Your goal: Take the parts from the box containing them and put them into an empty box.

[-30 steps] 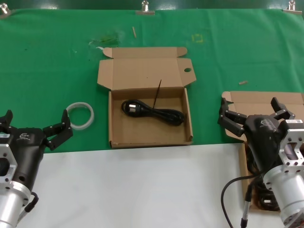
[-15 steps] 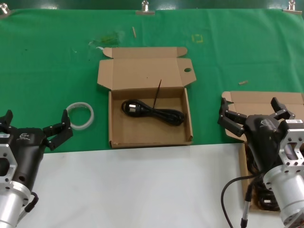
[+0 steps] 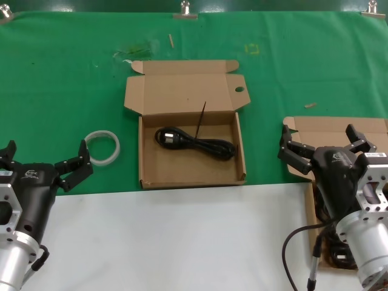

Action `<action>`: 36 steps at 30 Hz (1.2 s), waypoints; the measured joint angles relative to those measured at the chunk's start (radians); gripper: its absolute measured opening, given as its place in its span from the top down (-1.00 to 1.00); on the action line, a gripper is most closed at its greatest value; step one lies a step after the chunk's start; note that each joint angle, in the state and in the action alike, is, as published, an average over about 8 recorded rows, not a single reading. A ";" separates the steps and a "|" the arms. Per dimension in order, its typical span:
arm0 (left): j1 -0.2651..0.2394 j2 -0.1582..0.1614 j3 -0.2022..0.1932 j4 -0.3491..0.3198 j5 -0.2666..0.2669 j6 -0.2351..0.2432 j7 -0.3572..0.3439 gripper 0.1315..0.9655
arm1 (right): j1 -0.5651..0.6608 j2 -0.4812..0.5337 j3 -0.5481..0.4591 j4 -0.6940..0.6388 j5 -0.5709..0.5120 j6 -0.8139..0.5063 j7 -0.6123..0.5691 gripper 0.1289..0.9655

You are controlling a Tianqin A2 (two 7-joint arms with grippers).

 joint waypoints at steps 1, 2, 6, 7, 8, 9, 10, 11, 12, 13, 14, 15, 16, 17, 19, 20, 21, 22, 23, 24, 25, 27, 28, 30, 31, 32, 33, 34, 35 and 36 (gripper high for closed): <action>0.000 0.000 0.000 0.000 0.000 0.000 0.000 -1.00 | 0.000 0.000 0.000 0.000 0.000 0.000 0.000 -1.00; 0.000 0.000 0.000 0.000 0.000 0.000 0.000 -1.00 | 0.000 0.000 0.000 0.000 0.000 0.000 0.000 -1.00; 0.000 0.000 0.000 0.000 0.000 0.000 0.000 -1.00 | 0.000 0.000 0.000 0.000 0.000 0.000 0.000 -1.00; 0.000 0.000 0.000 0.000 0.000 0.000 0.000 -1.00 | 0.000 0.000 0.000 0.000 0.000 0.000 0.000 -1.00; 0.000 0.000 0.000 0.000 0.000 0.000 0.000 -1.00 | 0.000 0.000 0.000 0.000 0.000 0.000 0.000 -1.00; 0.000 0.000 0.000 0.000 0.000 0.000 0.000 -1.00 | 0.000 0.000 0.000 0.000 0.000 0.000 0.000 -1.00; 0.000 0.000 0.000 0.000 0.000 0.000 0.000 -1.00 | 0.000 0.000 0.000 0.000 0.000 0.000 0.000 -1.00; 0.000 0.000 0.000 0.000 0.000 0.000 0.000 -1.00 | 0.000 0.000 0.000 0.000 0.000 0.000 0.000 -1.00; 0.000 0.000 0.000 0.000 0.000 0.000 0.000 -1.00 | 0.000 0.000 0.000 0.000 0.000 0.000 0.000 -1.00; 0.000 0.000 0.000 0.000 0.000 0.000 0.000 -1.00 | 0.000 0.000 0.000 0.000 0.000 0.000 0.000 -1.00; 0.000 0.000 0.000 0.000 0.000 0.000 0.000 -1.00 | 0.000 0.000 0.000 0.000 0.000 0.000 0.000 -1.00; 0.000 0.000 0.000 0.000 0.000 0.000 0.000 -1.00 | 0.000 0.000 0.000 0.000 0.000 0.000 0.000 -1.00; 0.000 0.000 0.000 0.000 0.000 0.000 0.000 -1.00 | 0.000 0.000 0.000 0.000 0.000 0.000 0.000 -1.00; 0.000 0.000 0.000 0.000 0.000 0.000 0.000 -1.00 | 0.000 0.000 0.000 0.000 0.000 0.000 0.000 -1.00; 0.000 0.000 0.000 0.000 0.000 0.000 0.000 -1.00 | 0.000 0.000 0.000 0.000 0.000 0.000 0.000 -1.00; 0.000 0.000 0.000 0.000 0.000 0.000 0.000 -1.00 | 0.000 0.000 0.000 0.000 0.000 0.000 0.000 -1.00; 0.000 0.000 0.000 0.000 0.000 0.000 0.000 -1.00 | 0.000 0.000 0.000 0.000 0.000 0.000 0.000 -1.00; 0.000 0.000 0.000 0.000 0.000 0.000 0.000 -1.00 | 0.000 0.000 0.000 0.000 0.000 0.000 0.000 -1.00; 0.000 0.000 0.000 0.000 0.000 0.000 0.000 -1.00 | 0.000 0.000 0.000 0.000 0.000 0.000 0.000 -1.00; 0.000 0.000 0.000 0.000 0.000 0.000 0.000 -1.00 | 0.000 0.000 0.000 0.000 0.000 0.000 0.000 -1.00; 0.000 0.000 0.000 0.000 0.000 0.000 0.000 -1.00 | 0.000 0.000 0.000 0.000 0.000 0.000 0.000 -1.00; 0.000 0.000 0.000 0.000 0.000 0.000 0.000 -1.00 | 0.000 0.000 0.000 0.000 0.000 0.000 0.000 -1.00; 0.000 0.000 0.000 0.000 0.000 0.000 0.000 -1.00 | 0.000 0.000 0.000 0.000 0.000 0.000 0.000 -1.00; 0.000 0.000 0.000 0.000 0.000 0.000 0.000 -1.00 | 0.000 0.000 0.000 0.000 0.000 0.000 0.000 -1.00; 0.000 0.000 0.000 0.000 0.000 0.000 0.000 -1.00 | 0.000 0.000 0.000 0.000 0.000 0.000 0.000 -1.00; 0.000 0.000 0.000 0.000 0.000 0.000 0.000 -1.00 | 0.000 0.000 0.000 0.000 0.000 0.000 0.000 -1.00; 0.000 0.000 0.000 0.000 0.000 0.000 0.000 -1.00 | 0.000 0.000 0.000 0.000 0.000 0.000 0.000 -1.00; 0.000 0.000 0.000 0.000 0.000 0.000 0.000 -1.00 | 0.000 0.000 0.000 0.000 0.000 0.000 0.000 -1.00; 0.000 0.000 0.000 0.000 0.000 0.000 0.000 -1.00 | 0.000 0.000 0.000 0.000 0.000 0.000 0.000 -1.00; 0.000 0.000 0.000 0.000 0.000 0.000 0.000 -1.00 | 0.000 0.000 0.000 0.000 0.000 0.000 0.000 -1.00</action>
